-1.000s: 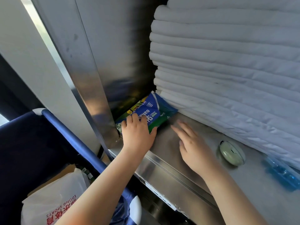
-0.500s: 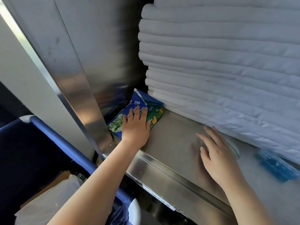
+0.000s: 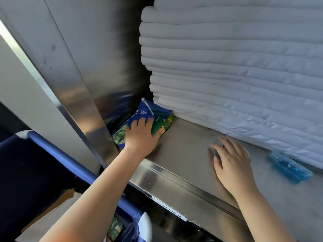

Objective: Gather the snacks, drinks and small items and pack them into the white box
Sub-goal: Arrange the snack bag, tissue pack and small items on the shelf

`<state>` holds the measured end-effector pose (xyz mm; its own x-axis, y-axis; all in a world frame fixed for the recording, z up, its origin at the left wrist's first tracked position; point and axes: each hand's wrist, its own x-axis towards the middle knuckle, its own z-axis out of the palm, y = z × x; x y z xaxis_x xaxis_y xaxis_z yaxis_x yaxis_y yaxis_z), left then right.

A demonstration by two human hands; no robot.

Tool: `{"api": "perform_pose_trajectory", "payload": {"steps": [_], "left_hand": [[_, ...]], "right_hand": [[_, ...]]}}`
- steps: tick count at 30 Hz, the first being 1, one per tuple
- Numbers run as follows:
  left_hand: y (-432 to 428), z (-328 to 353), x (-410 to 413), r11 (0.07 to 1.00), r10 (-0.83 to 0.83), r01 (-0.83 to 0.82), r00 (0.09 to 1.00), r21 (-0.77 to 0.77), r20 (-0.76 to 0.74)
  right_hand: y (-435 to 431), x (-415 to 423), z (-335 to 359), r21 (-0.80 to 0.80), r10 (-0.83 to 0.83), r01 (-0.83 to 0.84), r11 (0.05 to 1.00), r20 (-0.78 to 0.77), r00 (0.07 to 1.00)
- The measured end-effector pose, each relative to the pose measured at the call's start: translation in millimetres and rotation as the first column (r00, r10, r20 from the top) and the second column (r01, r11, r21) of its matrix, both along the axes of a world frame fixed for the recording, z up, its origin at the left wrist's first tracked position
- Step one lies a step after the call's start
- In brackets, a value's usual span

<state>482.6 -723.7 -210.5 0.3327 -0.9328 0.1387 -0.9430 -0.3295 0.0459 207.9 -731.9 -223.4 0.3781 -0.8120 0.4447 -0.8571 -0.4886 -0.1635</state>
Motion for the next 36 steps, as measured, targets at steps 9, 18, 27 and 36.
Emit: {"api": "perform_pose_trajectory", "payload": {"steps": [9, 18, 27, 36], "left_hand": [[-32.6, 0.8, 18.1, 0.982, -0.143, 0.162, 0.974, 0.101, -0.175], [-31.2, -2.3, 18.4, 0.991, -0.115, 0.124, 0.981, 0.056, -0.153], [-20.9, -12.3, 18.3, 0.998, 0.056, -0.056, 0.987, 0.004, -0.149], [-3.9, -22.0, 13.0, 0.995, 0.102, -0.102, 0.987, 0.007, -0.121]], "right_hand": [[0.9, 0.7, 0.6, -0.045, 0.023, -0.023, 0.999, 0.007, 1.0], [-7.9, 65.7, 28.6, 0.056, 0.319, -0.327, 0.943, 0.116, 0.941], [-99.7, 189.5, 27.6, 0.486, 0.524, -0.442, 0.754, -0.041, 0.851], [-110.6, 191.8, 16.9, 0.471, 0.525, -0.448, 0.76, -0.038, 0.85]]}}
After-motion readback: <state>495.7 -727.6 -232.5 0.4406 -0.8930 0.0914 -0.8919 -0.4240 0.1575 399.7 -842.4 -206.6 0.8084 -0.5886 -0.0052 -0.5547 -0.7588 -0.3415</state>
